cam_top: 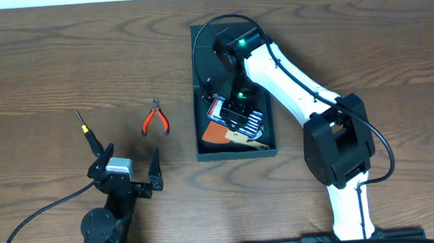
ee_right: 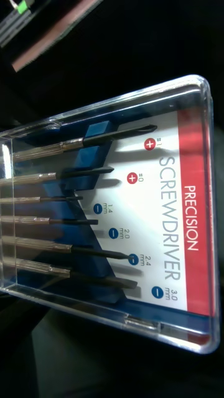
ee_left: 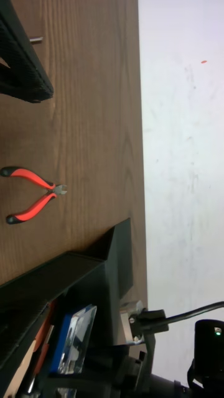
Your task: Pack container
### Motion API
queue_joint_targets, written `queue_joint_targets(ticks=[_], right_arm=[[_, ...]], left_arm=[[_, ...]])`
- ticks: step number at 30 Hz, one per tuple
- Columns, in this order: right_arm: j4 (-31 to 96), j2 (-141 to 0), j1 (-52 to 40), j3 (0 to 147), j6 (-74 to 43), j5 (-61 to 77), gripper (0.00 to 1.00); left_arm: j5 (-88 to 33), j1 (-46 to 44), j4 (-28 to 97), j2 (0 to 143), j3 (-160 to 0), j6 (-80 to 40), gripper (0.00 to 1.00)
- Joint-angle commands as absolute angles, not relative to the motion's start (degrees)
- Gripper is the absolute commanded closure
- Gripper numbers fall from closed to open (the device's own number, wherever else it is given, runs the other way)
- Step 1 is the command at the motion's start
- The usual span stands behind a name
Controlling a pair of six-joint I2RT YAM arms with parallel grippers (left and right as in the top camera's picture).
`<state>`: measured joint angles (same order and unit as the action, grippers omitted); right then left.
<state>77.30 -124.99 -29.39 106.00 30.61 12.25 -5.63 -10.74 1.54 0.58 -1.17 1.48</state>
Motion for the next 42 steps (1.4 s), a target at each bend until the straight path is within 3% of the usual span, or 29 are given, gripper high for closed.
queue_joint_targets(ticks=[1,42], right_arm=[[76.5,-123.8,-29.1,105.7,30.4,13.6,0.59],[67.1,-123.9,-29.1,99.6,29.6,13.5,0.59]], left_arm=[[-6.9,-11.1,3.6,0.2,-0.3,1.2,0.02],[-6.9,-11.1,3.6,0.2,-0.3,1.2,0.01]])
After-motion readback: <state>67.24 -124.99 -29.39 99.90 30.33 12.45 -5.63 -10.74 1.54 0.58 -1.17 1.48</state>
